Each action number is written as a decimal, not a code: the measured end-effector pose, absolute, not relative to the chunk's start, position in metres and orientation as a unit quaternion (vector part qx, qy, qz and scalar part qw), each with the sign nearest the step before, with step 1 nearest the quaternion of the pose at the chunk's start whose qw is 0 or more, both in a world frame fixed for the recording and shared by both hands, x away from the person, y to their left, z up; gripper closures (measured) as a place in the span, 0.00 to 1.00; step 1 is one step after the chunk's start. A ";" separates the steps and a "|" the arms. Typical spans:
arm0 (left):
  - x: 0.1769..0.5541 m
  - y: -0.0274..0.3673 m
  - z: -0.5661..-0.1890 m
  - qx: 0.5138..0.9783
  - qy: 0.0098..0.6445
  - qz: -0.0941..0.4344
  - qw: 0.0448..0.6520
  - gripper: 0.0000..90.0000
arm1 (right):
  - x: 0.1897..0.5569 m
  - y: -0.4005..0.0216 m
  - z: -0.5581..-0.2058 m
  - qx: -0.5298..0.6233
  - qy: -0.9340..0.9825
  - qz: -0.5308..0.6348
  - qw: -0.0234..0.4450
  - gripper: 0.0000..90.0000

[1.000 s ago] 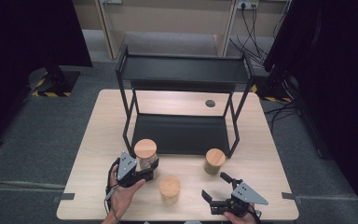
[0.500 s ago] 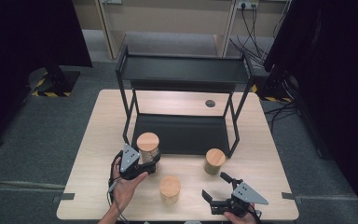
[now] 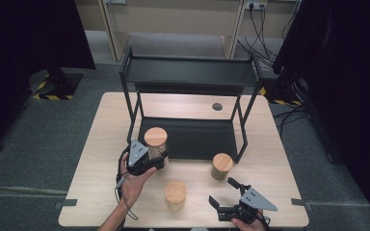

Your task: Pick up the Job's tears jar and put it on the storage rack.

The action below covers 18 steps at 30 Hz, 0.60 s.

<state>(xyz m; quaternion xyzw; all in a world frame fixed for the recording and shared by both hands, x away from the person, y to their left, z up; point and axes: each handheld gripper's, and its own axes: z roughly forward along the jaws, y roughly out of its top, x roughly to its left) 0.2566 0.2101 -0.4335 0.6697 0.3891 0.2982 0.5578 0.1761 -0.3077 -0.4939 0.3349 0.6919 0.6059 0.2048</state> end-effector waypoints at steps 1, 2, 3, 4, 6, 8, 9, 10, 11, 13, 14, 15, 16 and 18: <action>0.259 0.209 -0.433 0.668 0.390 0.299 0.559 0.28 | 0.176 -0.308 -0.494 0.335 0.692 0.606 0.205 0.02; 0.260 0.208 -0.432 0.669 0.390 0.299 0.558 0.28 | 0.176 -0.308 -0.494 0.335 0.692 0.606 0.205 0.02; 0.262 0.206 -0.432 0.669 0.391 0.299 0.558 0.28 | 0.176 -0.308 -0.494 0.335 0.692 0.606 0.205 0.02; 0.264 0.205 -0.431 0.670 0.390 0.300 0.556 0.28 | 0.176 -0.308 -0.494 0.335 0.692 0.606 0.204 0.02; 0.269 0.202 -0.429 0.672 0.392 0.299 0.553 0.28 | 0.176 -0.308 -0.494 0.336 0.692 0.606 0.205 0.02; 0.274 0.199 -0.429 0.671 0.396 0.301 0.550 0.28 | 0.176 -0.308 -0.494 0.335 0.692 0.606 0.205 0.02; 0.276 0.197 -0.429 0.670 0.398 0.302 0.549 0.28 | 0.176 -0.308 -0.494 0.335 0.691 0.606 0.205 0.02; 0.278 0.196 -0.429 0.669 0.400 0.303 0.548 0.28 | 0.176 -0.308 -0.494 0.336 0.691 0.606 0.205 0.02; 0.280 0.194 -0.429 0.669 0.400 0.304 0.548 0.28 | 0.176 -0.308 -0.494 0.336 0.691 0.606 0.205 0.02; 0.285 0.191 -0.429 0.669 0.401 0.310 0.544 0.28 | 0.176 -0.309 -0.494 0.336 0.691 0.606 0.204 0.02; 0.286 0.190 -0.429 0.669 0.402 0.310 0.543 0.28 | 0.176 -0.309 -0.494 0.336 0.691 0.607 0.204 0.02; 0.289 0.188 -0.430 0.667 0.404 0.310 0.545 0.28 | 0.176 -0.309 -0.494 0.336 0.691 0.607 0.204 0.02; 0.291 0.187 -0.430 0.665 0.405 0.310 0.545 0.28 | 0.176 -0.309 -0.494 0.336 0.691 0.607 0.204 0.02; 0.295 0.184 -0.431 0.664 0.405 0.316 0.544 0.28 | 0.176 -0.309 -0.494 0.336 0.691 0.607 0.204 0.02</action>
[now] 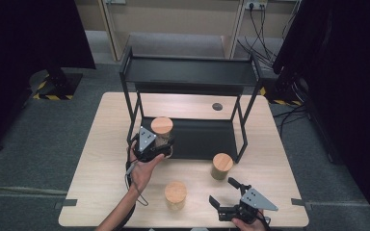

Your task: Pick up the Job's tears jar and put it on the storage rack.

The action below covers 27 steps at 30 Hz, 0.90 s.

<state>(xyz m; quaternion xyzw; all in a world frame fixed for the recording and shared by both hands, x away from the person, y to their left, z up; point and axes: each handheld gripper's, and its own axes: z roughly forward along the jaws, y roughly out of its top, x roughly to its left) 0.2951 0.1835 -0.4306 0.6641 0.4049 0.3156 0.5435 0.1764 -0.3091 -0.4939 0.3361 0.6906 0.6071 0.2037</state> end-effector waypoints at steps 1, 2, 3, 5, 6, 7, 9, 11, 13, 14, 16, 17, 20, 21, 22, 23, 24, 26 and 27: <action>0.296 0.182 -0.431 0.665 0.404 0.319 0.542 0.28 | 0.176 -0.309 -0.494 0.336 0.690 0.607 0.204 0.02; 0.298 0.181 -0.431 0.665 0.402 0.322 0.541 0.28 | 0.176 -0.309 -0.494 0.336 0.690 0.607 0.204 0.02; 0.300 0.179 -0.431 0.665 0.402 0.324 0.539 0.28 | 0.176 -0.310 -0.494 0.336 0.690 0.607 0.204 0.02; 0.302 0.179 -0.430 0.666 0.403 0.325 0.537 0.28 | 0.176 -0.310 -0.494 0.337 0.690 0.607 0.204 0.02; 0.304 0.178 -0.430 0.666 0.404 0.326 0.536 0.28 | 0.176 -0.310 -0.494 0.337 0.690 0.608 0.204 0.02; 0.306 0.178 -0.431 0.664 0.407 0.327 0.535 0.28 | 0.176 -0.310 -0.494 0.337 0.690 0.608 0.204 0.02; 0.310 0.176 -0.432 0.661 0.413 0.329 0.534 0.28 | 0.176 -0.310 -0.494 0.336 0.690 0.608 0.204 0.02; 0.314 0.175 -0.432 0.660 0.417 0.330 0.531 0.28 | 0.176 -0.310 -0.494 0.336 0.690 0.608 0.204 0.02; 0.318 0.173 -0.434 0.658 0.420 0.332 0.529 0.28 | 0.176 -0.310 -0.494 0.336 0.690 0.608 0.204 0.02; 0.320 0.172 -0.435 0.657 0.422 0.333 0.529 0.28 | 0.176 -0.310 -0.494 0.336 0.690 0.608 0.203 0.02; 0.324 0.170 -0.437 0.657 0.425 0.333 0.526 0.28 | 0.176 -0.310 -0.494 0.335 0.690 0.608 0.203 0.02; 0.326 0.169 -0.438 0.657 0.427 0.333 0.525 0.28 | 0.176 -0.310 -0.494 0.335 0.690 0.608 0.203 0.02; 0.330 0.167 -0.441 0.652 0.436 0.333 0.524 0.28 | 0.176 -0.310 -0.494 0.335 0.690 0.608 0.203 0.02; 0.331 0.166 -0.441 0.651 0.437 0.334 0.523 0.28 | 0.176 -0.311 -0.494 0.335 0.690 0.609 0.203 0.02; 0.332 0.165 -0.442 0.650 0.438 0.336 0.521 0.28 | 0.176 -0.311 -0.494 0.335 0.690 0.609 0.203 0.02; 0.333 0.165 -0.443 0.649 0.439 0.338 0.521 0.28 | 0.176 -0.311 -0.494 0.335 0.690 0.609 0.202 0.02; 0.334 0.164 -0.443 0.649 0.440 0.340 0.520 0.28 | 0.176 -0.311 -0.494 0.335 0.690 0.609 0.202 0.02; 0.337 0.163 -0.444 0.648 0.442 0.340 0.518 0.28 | 0.176 -0.311 -0.494 0.336 0.689 0.609 0.202 0.02; 0.338 0.163 -0.445 0.648 0.444 0.340 0.518 0.28 | 0.176 -0.311 -0.494 0.335 0.689 0.609 0.202 0.02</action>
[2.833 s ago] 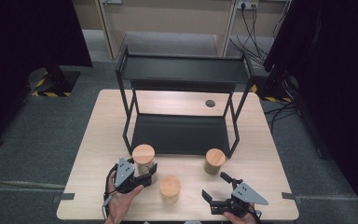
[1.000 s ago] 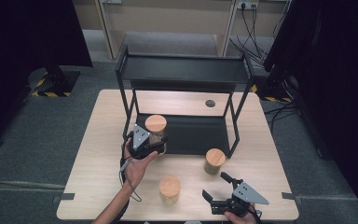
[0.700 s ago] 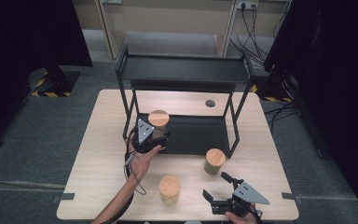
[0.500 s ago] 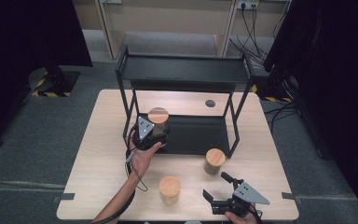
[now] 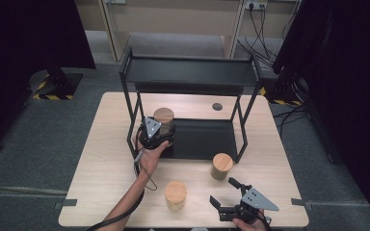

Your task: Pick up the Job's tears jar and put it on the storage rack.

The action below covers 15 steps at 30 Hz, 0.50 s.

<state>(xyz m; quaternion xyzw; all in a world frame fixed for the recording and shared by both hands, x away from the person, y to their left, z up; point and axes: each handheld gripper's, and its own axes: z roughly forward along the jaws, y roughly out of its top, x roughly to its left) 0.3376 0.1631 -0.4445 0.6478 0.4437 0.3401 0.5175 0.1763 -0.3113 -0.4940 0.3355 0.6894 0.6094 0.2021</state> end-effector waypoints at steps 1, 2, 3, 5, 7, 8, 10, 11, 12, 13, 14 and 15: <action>0.338 0.163 -0.445 0.648 0.444 0.340 0.517 0.28 | 0.176 -0.311 -0.494 0.335 0.689 0.609 0.203 0.02; 0.339 0.162 -0.446 0.647 0.447 0.342 0.515 0.28 | 0.176 -0.311 -0.494 0.335 0.689 0.610 0.203 0.02; 0.340 0.162 -0.446 0.646 0.448 0.342 0.515 0.28 | 0.176 -0.312 -0.494 0.335 0.689 0.610 0.202 0.02; 0.341 0.162 -0.448 0.646 0.450 0.341 0.514 0.28 | 0.176 -0.312 -0.494 0.335 0.689 0.610 0.203 0.02; 0.342 0.162 -0.449 0.646 0.452 0.341 0.512 0.28 | 0.176 -0.312 -0.494 0.334 0.689 0.610 0.203 0.02; 0.342 0.162 -0.449 0.646 0.453 0.342 0.511 0.28 | 0.176 -0.312 -0.494 0.335 0.689 0.610 0.202 0.02; 0.343 0.162 -0.450 0.645 0.456 0.342 0.508 0.28 | 0.176 -0.312 -0.494 0.335 0.689 0.610 0.202 0.02; 0.343 0.162 -0.450 0.645 0.456 0.342 0.508 0.28 | 0.176 -0.312 -0.494 0.335 0.689 0.610 0.202 0.02; 0.343 0.162 -0.451 0.645 0.458 0.342 0.507 0.28 | 0.176 -0.312 -0.494 0.335 0.689 0.610 0.202 0.02; 0.343 0.161 -0.452 0.647 0.459 0.343 0.504 0.28 | 0.176 -0.312 -0.494 0.335 0.689 0.610 0.202 0.02; 0.344 0.161 -0.453 0.647 0.458 0.343 0.503 0.28 | 0.176 -0.312 -0.494 0.335 0.690 0.610 0.202 0.02; 0.343 0.161 -0.454 0.647 0.456 0.345 0.504 0.28 | 0.176 -0.312 -0.494 0.335 0.690 0.610 0.202 0.02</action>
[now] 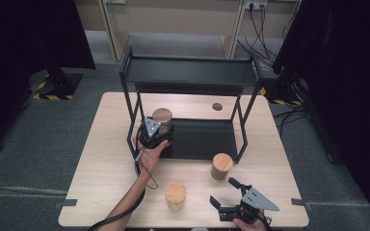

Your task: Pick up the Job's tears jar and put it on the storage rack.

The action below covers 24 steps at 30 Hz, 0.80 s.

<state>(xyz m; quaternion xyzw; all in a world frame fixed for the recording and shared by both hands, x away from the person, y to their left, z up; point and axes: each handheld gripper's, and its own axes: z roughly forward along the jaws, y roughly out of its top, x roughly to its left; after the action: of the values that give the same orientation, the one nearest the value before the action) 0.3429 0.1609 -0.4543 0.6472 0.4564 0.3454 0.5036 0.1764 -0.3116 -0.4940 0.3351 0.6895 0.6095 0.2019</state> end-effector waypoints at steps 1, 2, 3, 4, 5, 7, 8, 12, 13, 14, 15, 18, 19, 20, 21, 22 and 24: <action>0.343 0.161 -0.455 0.646 0.457 0.345 0.505 0.28 | 0.176 -0.312 -0.494 0.335 0.689 0.610 0.202 0.02; 0.343 0.161 -0.455 0.646 0.457 0.345 0.504 0.28 | 0.176 -0.312 -0.494 0.334 0.689 0.610 0.202 0.02; 0.343 0.161 -0.455 0.646 0.457 0.345 0.504 0.28 | 0.176 -0.312 -0.494 0.335 0.689 0.610 0.202 0.02; 0.343 0.161 -0.456 0.646 0.455 0.345 0.506 0.28 | 0.176 -0.312 -0.494 0.335 0.689 0.610 0.202 0.02; 0.343 0.162 -0.456 0.646 0.456 0.344 0.506 0.28 | 0.176 -0.312 -0.494 0.335 0.690 0.610 0.202 0.02; 0.343 0.162 -0.456 0.644 0.458 0.344 0.507 0.28 | 0.176 -0.312 -0.494 0.335 0.689 0.610 0.202 0.02; 0.342 0.161 -0.456 0.643 0.459 0.344 0.507 0.28 | 0.176 -0.312 -0.494 0.334 0.690 0.610 0.202 0.02; 0.341 0.161 -0.457 0.642 0.459 0.348 0.506 0.28 | 0.176 -0.312 -0.494 0.334 0.689 0.610 0.202 0.02; 0.341 0.160 -0.457 0.642 0.459 0.349 0.506 0.28 | 0.176 -0.312 -0.494 0.334 0.689 0.610 0.202 0.02; 0.341 0.159 -0.455 0.645 0.460 0.350 0.500 0.24 | 0.176 -0.312 -0.494 0.335 0.690 0.610 0.202 0.02; 0.341 0.159 -0.455 0.645 0.460 0.350 0.500 0.20 | 0.176 -0.312 -0.494 0.335 0.690 0.610 0.201 0.02; 0.339 0.160 -0.454 0.646 0.463 0.348 0.497 0.13 | 0.176 -0.311 -0.494 0.334 0.690 0.610 0.201 0.02; 0.337 0.160 -0.453 0.645 0.465 0.349 0.496 0.13 | 0.176 -0.311 -0.494 0.334 0.690 0.610 0.201 0.02; 0.336 0.160 -0.452 0.645 0.465 0.350 0.495 0.09 | 0.176 -0.311 -0.494 0.334 0.690 0.610 0.201 0.02; 0.334 0.161 -0.451 0.645 0.466 0.347 0.496 0.09 | 0.176 -0.311 -0.494 0.334 0.690 0.610 0.201 0.02; 0.330 0.160 -0.449 0.648 0.468 0.351 0.489 0.06 | 0.176 -0.311 -0.494 0.334 0.691 0.609 0.201 0.02; 0.329 0.158 -0.448 0.649 0.469 0.354 0.484 0.01 | 0.176 -0.310 -0.494 0.333 0.691 0.609 0.201 0.02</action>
<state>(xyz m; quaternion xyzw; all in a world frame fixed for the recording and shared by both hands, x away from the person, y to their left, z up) 0.3287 0.1583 -0.4478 0.6489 0.4688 0.3539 0.4837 0.1762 -0.3104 -0.4942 0.3331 0.6911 0.6092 0.2009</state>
